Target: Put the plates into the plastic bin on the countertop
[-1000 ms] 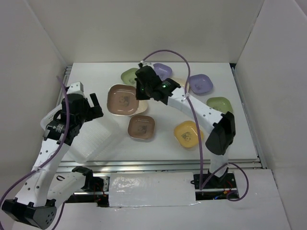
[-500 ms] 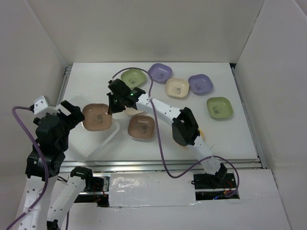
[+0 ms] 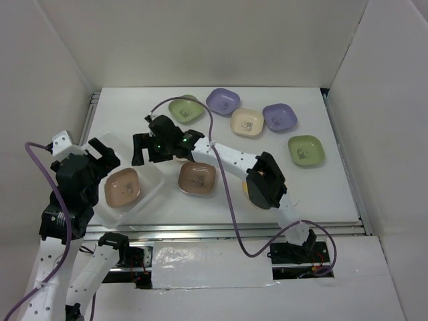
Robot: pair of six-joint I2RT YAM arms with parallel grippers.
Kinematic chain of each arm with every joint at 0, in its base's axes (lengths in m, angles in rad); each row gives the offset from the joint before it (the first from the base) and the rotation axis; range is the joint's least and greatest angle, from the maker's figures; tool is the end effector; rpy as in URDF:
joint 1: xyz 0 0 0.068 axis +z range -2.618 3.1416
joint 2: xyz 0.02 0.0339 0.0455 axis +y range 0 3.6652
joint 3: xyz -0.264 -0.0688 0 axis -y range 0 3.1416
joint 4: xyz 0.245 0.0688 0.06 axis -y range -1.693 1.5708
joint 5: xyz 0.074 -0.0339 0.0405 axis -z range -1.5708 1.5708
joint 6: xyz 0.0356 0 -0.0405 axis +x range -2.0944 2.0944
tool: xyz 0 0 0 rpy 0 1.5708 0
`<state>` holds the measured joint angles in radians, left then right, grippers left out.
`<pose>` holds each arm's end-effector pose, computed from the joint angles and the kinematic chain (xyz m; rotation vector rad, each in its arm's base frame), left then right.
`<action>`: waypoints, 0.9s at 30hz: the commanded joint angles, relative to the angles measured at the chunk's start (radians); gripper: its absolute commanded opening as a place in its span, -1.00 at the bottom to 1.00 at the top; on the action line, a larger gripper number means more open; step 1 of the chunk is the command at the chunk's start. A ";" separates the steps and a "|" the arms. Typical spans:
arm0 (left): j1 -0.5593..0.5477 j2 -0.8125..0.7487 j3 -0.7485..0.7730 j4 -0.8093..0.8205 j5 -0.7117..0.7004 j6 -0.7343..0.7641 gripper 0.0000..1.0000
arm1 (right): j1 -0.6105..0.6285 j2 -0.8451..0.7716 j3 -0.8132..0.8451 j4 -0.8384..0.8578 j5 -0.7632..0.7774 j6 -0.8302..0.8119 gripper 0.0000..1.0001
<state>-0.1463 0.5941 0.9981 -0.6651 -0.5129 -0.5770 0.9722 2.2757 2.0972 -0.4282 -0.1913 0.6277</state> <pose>0.1058 0.0021 0.3856 -0.7233 1.6460 -0.0466 0.2944 0.4436 0.2680 -0.5274 2.3322 1.0559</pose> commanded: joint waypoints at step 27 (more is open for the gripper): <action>0.005 0.174 0.020 0.058 0.221 0.114 0.99 | -0.155 -0.496 -1.075 0.164 0.457 0.257 -0.06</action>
<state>-0.1459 0.7704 0.9989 -0.6544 -0.3332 -0.4957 0.8158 1.7683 1.0515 -0.3656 0.2504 0.8375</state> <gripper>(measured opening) 0.993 0.526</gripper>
